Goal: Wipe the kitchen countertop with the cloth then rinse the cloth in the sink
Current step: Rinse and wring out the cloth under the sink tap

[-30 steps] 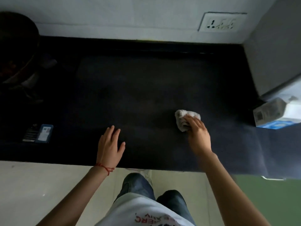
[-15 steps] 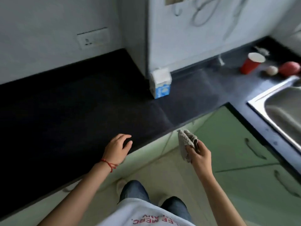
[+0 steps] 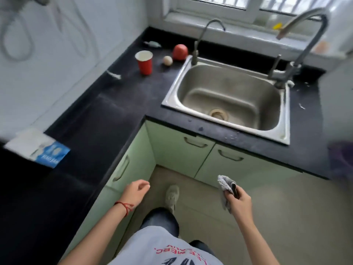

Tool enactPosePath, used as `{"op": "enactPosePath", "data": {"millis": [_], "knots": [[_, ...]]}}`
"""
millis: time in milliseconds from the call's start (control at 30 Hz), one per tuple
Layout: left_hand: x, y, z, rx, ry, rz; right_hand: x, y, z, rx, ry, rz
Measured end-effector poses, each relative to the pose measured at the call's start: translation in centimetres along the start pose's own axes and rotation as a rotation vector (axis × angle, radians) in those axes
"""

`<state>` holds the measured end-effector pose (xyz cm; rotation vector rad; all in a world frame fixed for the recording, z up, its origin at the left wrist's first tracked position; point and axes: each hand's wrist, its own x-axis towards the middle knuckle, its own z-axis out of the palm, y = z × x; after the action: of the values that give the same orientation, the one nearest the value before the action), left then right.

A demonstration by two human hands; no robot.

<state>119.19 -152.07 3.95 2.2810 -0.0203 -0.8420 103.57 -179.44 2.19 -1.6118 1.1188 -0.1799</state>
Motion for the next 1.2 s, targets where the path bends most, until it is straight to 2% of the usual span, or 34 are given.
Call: {"op": "enactPosePath", "data": {"millis": [167,433,633,900,1000,1200], "knots": [[6.8,5.7,0.2,0.071,-0.131,0.117,4.0,-2.7,-1.2,0.069,0.104,-0.011],[15.5,18.5,-1.7,0.012,-0.193,0.358,10.9,-11.0,-1.5,0.194,0.22,-0.118],[19.8,26.1,-1.5,0.03,-0.28,0.483,13.9,-14.7,-2.1,0.356,0.274,-0.118],[25.3,38.1,1.9,0.137,-0.279,0.701,20.3,-17.6,-4.8,0.439,0.309,-0.124],[27.0,43.0,3.3,0.136,-0.285,0.732,22.8,-18.3,-5.7,0.455,0.315,-0.121],[30.7,51.9,7.0,-0.034,-0.357,0.717,27.0,-19.5,-7.6,0.481,0.285,-0.123]]}}
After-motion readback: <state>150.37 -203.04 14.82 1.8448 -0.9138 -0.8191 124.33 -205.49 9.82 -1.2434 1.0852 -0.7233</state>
